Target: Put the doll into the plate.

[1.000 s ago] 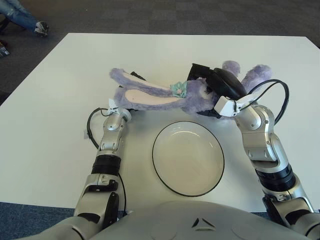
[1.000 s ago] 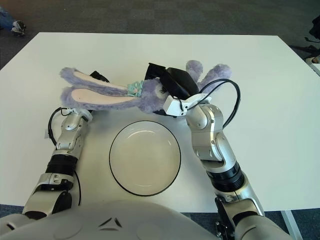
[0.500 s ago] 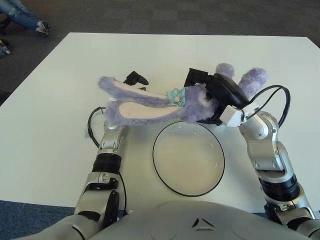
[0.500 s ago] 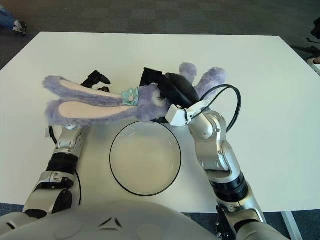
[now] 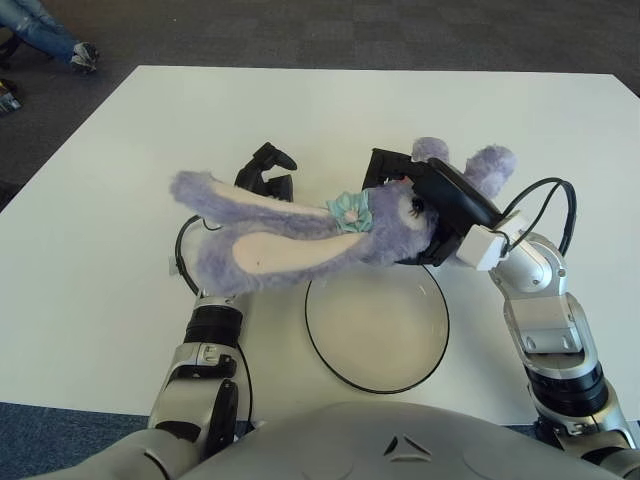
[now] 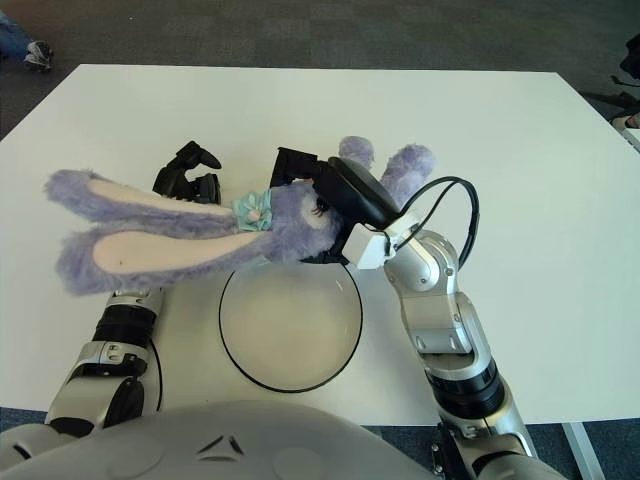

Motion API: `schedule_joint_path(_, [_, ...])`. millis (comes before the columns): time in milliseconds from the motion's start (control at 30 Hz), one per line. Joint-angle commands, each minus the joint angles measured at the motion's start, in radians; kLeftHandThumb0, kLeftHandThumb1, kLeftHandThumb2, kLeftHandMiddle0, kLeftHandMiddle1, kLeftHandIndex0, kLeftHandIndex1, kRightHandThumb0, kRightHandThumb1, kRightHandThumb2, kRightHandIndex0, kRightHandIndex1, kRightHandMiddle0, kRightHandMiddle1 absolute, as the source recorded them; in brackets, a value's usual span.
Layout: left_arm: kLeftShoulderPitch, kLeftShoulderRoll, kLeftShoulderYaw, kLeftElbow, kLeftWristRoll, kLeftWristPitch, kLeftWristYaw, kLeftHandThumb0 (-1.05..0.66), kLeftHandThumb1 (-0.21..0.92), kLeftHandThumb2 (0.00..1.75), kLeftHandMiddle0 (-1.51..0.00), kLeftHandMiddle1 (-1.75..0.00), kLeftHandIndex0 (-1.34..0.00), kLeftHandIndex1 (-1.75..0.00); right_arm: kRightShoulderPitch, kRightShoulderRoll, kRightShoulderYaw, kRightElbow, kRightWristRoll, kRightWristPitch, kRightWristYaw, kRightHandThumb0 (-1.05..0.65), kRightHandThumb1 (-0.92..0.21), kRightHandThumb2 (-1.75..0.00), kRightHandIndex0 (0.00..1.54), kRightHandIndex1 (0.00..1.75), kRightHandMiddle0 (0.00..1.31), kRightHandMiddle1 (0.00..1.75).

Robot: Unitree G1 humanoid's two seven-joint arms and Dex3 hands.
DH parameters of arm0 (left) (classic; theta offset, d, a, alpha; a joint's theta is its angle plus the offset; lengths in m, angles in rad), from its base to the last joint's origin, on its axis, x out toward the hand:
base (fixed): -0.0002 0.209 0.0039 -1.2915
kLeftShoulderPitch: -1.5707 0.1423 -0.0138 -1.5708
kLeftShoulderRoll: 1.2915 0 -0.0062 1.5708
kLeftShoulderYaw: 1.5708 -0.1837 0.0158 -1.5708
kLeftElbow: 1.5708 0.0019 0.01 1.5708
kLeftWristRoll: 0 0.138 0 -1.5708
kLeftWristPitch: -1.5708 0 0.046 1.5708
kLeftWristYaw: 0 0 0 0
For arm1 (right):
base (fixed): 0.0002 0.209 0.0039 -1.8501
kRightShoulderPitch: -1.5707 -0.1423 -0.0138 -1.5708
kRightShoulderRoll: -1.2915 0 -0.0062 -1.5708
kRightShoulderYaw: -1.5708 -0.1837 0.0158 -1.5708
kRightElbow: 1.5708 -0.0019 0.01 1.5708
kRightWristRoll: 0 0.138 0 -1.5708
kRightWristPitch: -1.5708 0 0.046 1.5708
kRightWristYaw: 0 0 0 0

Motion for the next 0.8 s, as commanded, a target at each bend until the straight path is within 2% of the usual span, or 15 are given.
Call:
schedule_joint_path(0, [0.022, -0.006, 0.001, 0.028, 0.008, -0.012, 0.008, -0.43, 0.46, 1.14, -1.18, -1.75, -0.5, -1.75, 0.01, -0.025, -0.022, -0.027, 0.027, -0.024, 0.012, 0.0, -0.07, -1.6, 0.8, 1.71, 0.58, 1.75])
schedule_joint_path(433, [0.016, -0.01, -0.001, 0.046, 0.021, -0.038, 0.016, -0.43, 0.46, 1.13, -1.18, -1.75, -0.5, -1.75, 0.015, -0.048, -0.014, -0.053, 0.082, -0.003, 0.049, 0.0, -0.14, -1.53, 0.73, 1.74, 0.53, 1.75])
schedule_joint_path(767, [0.008, -0.02, -0.003, 0.062, 0.038, -0.062, 0.03, -0.43, 0.46, 1.13, -1.18, -1.75, -0.5, -1.75, 0.021, -0.075, 0.007, -0.114, 0.095, 0.08, 0.111, 0.0, -0.13, -1.54, 0.73, 1.75, 0.53, 1.75])
